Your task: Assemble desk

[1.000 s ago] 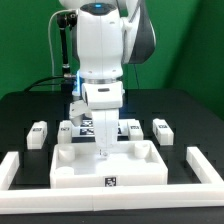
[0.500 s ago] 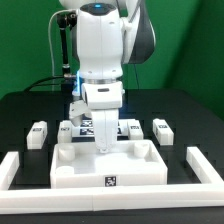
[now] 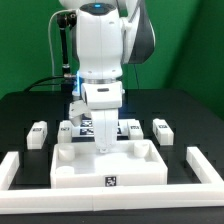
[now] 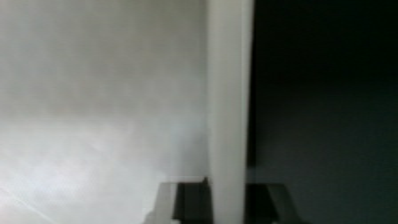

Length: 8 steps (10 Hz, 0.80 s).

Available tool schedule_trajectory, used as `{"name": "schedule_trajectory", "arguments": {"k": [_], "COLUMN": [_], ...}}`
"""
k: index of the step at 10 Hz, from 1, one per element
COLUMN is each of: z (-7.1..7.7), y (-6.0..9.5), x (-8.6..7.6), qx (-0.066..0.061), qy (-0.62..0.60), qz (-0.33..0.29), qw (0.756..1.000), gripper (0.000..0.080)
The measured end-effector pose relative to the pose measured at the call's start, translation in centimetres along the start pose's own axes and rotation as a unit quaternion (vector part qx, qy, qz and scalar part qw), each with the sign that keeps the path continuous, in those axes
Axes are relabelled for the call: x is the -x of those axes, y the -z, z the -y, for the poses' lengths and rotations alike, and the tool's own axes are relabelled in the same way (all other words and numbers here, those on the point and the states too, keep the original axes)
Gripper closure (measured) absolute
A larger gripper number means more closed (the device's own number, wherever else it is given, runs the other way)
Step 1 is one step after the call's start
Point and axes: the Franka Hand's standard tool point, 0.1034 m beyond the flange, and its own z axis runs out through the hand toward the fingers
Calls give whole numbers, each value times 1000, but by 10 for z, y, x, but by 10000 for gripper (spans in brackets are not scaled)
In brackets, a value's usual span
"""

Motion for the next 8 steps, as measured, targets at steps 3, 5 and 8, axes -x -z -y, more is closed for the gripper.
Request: {"name": "schedule_trajectory", "arguments": {"k": [3, 5, 8], "z": [-18, -33, -43], "y": [-1, -1, -1], "x": [-34, -57, -70], "qx": [9, 22, 27], "qy": [-11, -12, -31], "qz": [-10, -18, -13], "qw": [1000, 1000, 999], "gripper": [745, 745, 745]}}
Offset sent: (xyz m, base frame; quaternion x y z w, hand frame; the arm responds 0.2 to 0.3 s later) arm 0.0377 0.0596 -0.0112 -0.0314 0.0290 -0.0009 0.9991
